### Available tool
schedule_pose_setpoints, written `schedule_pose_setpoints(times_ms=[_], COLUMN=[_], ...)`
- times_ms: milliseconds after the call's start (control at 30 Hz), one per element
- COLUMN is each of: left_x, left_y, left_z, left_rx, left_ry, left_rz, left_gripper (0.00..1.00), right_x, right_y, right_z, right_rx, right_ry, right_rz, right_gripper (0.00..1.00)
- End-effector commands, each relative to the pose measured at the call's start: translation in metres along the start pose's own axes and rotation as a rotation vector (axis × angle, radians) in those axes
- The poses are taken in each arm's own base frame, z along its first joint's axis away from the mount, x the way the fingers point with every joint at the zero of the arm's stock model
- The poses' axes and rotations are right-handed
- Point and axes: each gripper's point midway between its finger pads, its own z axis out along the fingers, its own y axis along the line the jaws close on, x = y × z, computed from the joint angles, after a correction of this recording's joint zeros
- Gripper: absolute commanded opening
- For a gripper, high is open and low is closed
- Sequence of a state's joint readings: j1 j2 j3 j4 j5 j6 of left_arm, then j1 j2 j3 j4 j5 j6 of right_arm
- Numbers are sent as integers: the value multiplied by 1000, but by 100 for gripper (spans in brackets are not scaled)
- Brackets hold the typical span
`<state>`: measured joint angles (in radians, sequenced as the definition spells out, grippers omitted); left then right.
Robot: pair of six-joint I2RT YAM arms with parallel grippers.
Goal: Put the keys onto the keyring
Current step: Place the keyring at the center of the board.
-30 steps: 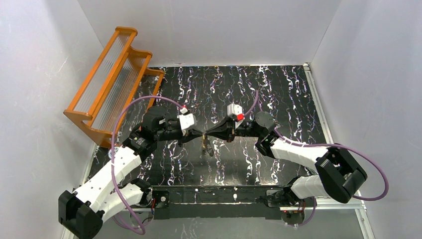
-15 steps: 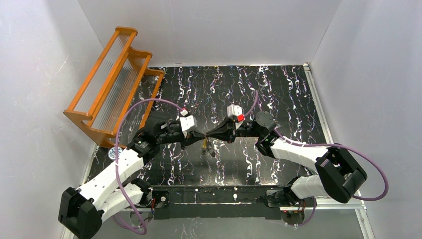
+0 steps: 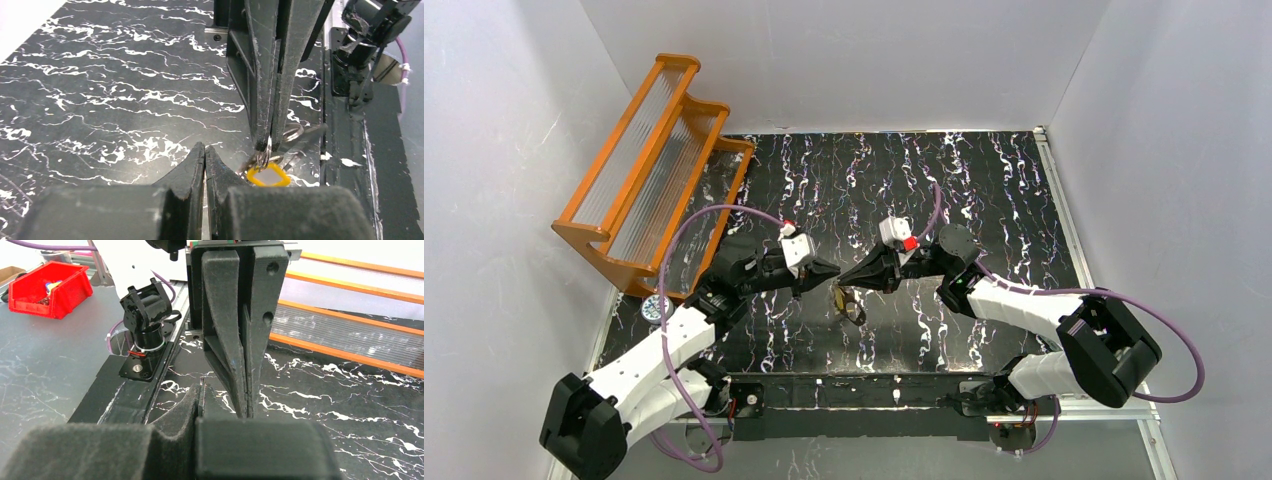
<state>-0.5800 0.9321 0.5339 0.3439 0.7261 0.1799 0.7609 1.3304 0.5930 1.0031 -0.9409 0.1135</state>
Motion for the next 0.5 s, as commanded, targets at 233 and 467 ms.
schedule_pose_setpoints(times_ms=[233,467], left_x=[0,-3], left_y=[45,76], left_z=[-40,-63], left_rx=[-355,-594], left_ry=[98,138], left_rz=[76,-12], left_gripper=[45,79], right_x=[-1,39], right_y=[-29,-52], right_z=[0,-10], right_rx=[136,271], right_ry=[32,115], right_rz=[-28,66], right_gripper=[1,1])
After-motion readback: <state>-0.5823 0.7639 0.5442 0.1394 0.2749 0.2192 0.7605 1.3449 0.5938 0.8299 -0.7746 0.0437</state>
